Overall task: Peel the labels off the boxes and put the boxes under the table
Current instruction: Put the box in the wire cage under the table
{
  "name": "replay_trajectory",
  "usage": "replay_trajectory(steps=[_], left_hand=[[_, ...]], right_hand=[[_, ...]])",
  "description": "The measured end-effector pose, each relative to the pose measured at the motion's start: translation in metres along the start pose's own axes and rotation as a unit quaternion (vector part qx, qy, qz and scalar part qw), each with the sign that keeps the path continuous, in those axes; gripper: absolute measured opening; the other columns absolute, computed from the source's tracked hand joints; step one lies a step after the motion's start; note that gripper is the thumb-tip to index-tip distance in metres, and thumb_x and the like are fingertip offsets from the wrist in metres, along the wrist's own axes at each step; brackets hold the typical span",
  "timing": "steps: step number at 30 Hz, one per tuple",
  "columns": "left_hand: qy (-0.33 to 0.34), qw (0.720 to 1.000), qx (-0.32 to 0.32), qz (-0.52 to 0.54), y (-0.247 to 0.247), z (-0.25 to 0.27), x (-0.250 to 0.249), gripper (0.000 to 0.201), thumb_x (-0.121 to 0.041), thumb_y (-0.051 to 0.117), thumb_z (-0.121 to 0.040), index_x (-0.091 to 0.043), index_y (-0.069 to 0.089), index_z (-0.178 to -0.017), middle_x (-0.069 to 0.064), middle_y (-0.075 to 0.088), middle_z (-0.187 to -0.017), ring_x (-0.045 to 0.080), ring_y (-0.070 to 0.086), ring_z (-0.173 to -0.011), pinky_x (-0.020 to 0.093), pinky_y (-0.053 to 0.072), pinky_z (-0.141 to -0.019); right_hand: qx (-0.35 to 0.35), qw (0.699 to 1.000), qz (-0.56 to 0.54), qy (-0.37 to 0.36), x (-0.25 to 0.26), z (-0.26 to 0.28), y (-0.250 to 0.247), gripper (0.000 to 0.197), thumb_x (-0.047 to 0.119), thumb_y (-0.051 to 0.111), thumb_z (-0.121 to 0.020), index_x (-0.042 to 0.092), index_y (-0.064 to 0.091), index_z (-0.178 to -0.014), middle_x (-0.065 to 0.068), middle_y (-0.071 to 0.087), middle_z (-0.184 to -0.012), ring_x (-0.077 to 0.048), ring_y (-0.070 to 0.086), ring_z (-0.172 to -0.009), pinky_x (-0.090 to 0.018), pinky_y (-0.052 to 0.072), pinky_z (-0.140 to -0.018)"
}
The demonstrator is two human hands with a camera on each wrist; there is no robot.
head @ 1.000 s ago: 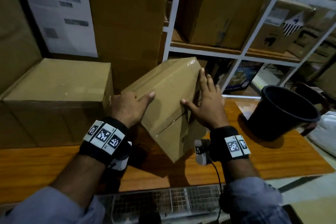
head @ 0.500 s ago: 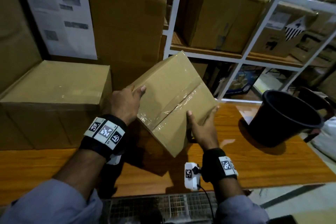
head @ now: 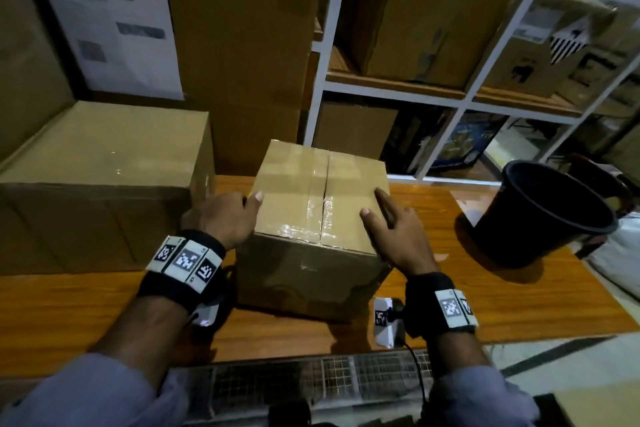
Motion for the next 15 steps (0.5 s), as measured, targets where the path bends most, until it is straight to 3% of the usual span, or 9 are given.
replay_trajectory(steps=[2,3,5,8,11,15], left_hand=[[0.009,0.997,0.032,0.070,-0.004,0.004,-0.007,0.049,-0.053,0.027,-0.109,-0.024,0.044,-0.145,0.013,0.056,-0.133,0.036,0.053,-0.119,0.048,0.044,-0.101],[0.024,0.991,0.056,0.121,-0.008,0.008,-0.013,0.049,-0.043,0.031,-0.111,-0.026,0.028,-0.158,0.015,0.046,-0.151,0.038,0.044,-0.135,0.050,0.037,-0.110],[0.052,0.975,0.087,0.200,-0.013,0.004,-0.020,0.060,-0.031,0.034,-0.112,-0.037,0.004,-0.165,0.011,0.031,-0.164,0.035,0.036,-0.142,0.045,0.030,-0.115],[0.091,0.970,0.076,0.214,-0.005,-0.016,-0.020,0.055,-0.036,0.032,-0.110,-0.050,0.017,-0.161,0.003,0.034,-0.166,0.030,0.050,-0.128,0.041,0.035,-0.108],[0.093,0.974,0.058,0.199,0.004,-0.023,-0.015,0.051,-0.046,0.033,-0.110,-0.050,0.022,-0.161,0.004,0.040,-0.163,0.032,0.050,-0.134,0.035,0.032,-0.096],[0.100,0.975,0.059,0.191,0.007,-0.025,-0.012,0.061,-0.061,0.038,-0.106,-0.050,0.016,-0.162,0.007,0.040,-0.163,0.035,0.049,-0.137,0.034,0.036,-0.094]], right_hand=[[0.020,1.000,0.006,-0.001,0.000,-0.002,-0.001,0.067,0.067,0.052,-0.097,0.052,0.030,-0.159,-0.009,0.047,-0.139,-0.033,0.049,-0.132,-0.045,0.043,-0.108],[0.029,0.999,0.016,-0.005,0.000,-0.004,-0.002,0.070,0.068,0.049,-0.095,0.053,0.027,-0.159,-0.011,0.048,-0.144,-0.034,0.049,-0.134,-0.048,0.044,-0.111],[0.045,0.999,0.026,-0.011,0.001,-0.011,0.000,0.075,0.070,0.044,-0.090,0.053,0.021,-0.160,-0.011,0.050,-0.151,-0.034,0.050,-0.135,-0.053,0.044,-0.111],[0.055,0.998,0.038,-0.002,0.005,-0.014,0.001,0.069,0.066,0.036,-0.097,0.051,0.017,-0.161,-0.011,0.048,-0.158,-0.035,0.048,-0.140,-0.052,0.039,-0.116],[0.062,0.998,0.001,0.019,0.010,-0.006,0.003,0.072,0.075,0.040,-0.098,0.052,0.016,-0.162,-0.006,0.040,-0.165,-0.035,0.043,-0.146,-0.048,0.036,-0.118],[0.049,0.998,-0.028,0.028,0.011,-0.003,0.002,0.082,0.083,0.048,-0.090,0.055,0.017,-0.160,-0.003,0.041,-0.164,-0.033,0.046,-0.144,-0.046,0.040,-0.115]])
Point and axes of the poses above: each hand's wrist, its own z-axis away from the middle knuckle, its own y-axis out of the palm, x = y × z, the point moved 1 cm from there along -z, towards the middle knuckle
